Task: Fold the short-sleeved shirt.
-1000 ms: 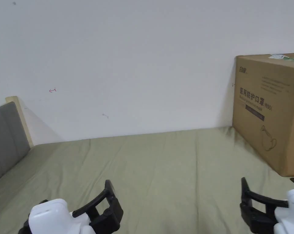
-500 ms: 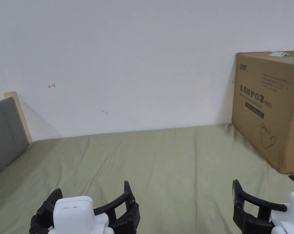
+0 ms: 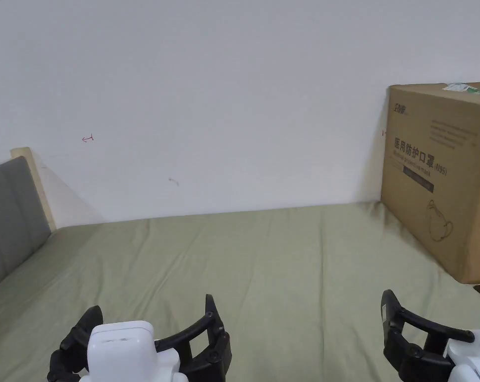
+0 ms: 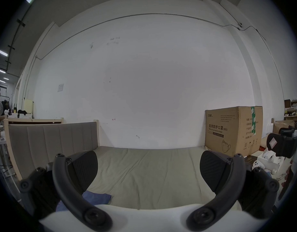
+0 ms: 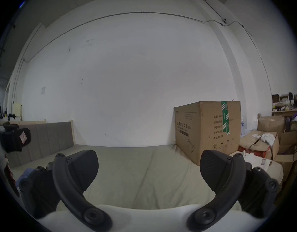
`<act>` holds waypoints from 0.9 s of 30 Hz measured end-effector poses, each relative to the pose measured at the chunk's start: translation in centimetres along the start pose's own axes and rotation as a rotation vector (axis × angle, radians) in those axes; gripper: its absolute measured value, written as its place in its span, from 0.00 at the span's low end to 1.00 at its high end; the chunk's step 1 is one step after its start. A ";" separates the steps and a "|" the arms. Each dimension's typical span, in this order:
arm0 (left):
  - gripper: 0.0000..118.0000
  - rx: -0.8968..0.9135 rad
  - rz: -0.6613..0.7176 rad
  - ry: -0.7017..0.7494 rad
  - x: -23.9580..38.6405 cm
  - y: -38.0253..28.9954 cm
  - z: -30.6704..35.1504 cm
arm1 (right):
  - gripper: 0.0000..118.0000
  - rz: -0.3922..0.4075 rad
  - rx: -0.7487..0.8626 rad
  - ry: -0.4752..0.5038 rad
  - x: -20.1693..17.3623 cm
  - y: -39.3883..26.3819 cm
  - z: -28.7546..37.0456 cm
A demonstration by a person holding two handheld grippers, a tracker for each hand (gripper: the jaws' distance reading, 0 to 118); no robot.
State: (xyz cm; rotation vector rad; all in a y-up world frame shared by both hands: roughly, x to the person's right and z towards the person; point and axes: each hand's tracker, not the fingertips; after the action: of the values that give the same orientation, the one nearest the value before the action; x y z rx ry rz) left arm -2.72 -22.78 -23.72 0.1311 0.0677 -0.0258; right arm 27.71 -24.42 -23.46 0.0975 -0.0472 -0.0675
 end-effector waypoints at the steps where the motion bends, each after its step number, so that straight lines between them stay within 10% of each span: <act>1: 1.00 -0.001 -0.003 -0.002 -0.1 -0.1 0.0 | 1.00 -0.006 -0.010 -0.004 0.0 0.1 -0.1; 27: 1.00 -0.040 0.013 -0.003 -0.4 -0.3 -0.3 | 1.00 0.004 0.031 -0.047 -0.3 0.6 0.3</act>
State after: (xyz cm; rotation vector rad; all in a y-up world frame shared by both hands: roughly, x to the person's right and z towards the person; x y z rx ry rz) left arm -3.16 -23.01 -24.03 0.0919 0.0641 -0.0119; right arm 27.49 -23.79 -23.08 0.1272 -0.0954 -0.0654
